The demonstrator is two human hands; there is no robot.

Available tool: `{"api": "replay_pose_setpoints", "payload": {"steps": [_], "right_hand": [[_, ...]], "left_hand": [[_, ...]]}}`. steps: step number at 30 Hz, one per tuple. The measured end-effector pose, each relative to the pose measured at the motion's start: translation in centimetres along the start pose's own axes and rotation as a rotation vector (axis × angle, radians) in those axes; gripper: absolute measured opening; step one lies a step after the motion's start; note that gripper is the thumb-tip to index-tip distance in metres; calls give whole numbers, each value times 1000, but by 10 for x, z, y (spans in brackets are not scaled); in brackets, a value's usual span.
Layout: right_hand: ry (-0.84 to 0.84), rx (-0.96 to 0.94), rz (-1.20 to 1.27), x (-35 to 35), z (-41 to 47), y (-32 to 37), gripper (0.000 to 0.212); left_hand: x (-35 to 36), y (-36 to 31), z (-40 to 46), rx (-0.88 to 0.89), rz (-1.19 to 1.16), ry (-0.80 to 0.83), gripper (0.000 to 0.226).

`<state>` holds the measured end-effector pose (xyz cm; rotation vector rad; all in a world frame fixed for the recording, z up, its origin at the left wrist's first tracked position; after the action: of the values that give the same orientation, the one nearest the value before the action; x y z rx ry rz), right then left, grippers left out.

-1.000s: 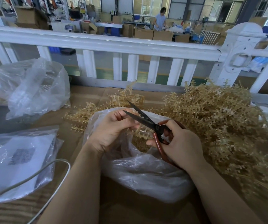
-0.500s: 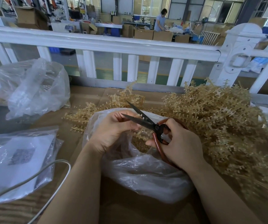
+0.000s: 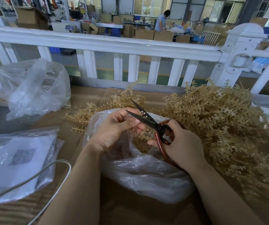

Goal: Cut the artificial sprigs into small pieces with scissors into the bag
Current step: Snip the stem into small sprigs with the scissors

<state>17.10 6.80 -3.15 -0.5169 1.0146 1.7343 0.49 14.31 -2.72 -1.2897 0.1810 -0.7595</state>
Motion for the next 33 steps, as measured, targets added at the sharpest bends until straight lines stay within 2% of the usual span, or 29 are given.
{"api": "replay_pose_setpoints", "payload": {"steps": [4,9,22,30,33], "right_hand": [[3,7,7,1,-1,-1,69],[-7,-6,9,0,-1,1,64],[-10,-6,49,-1,0,2,77],[-18,-8,57,-2,0,4,79],[-23,5,50,-2,0,3,82]], "left_hand": [[-2,0,-1,0,20,-20,21],[-3,1,1,-7,122,-6,9],[-2,3,0,-22,112,6,10],[-3,4,0,-14,137,20,19],[-4,5,1,-25,82,5,14]]}}
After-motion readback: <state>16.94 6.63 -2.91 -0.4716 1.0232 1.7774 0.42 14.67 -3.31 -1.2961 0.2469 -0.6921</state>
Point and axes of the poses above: each hand's wrist, its own z-axis towards the middle knuckle, its own x-axis out of the palm, y = z × x, the point moved 7 cm from there along z, towards the middle knuckle, and after that the axes turned 4 degrees about -y, right-handed, at the moved point
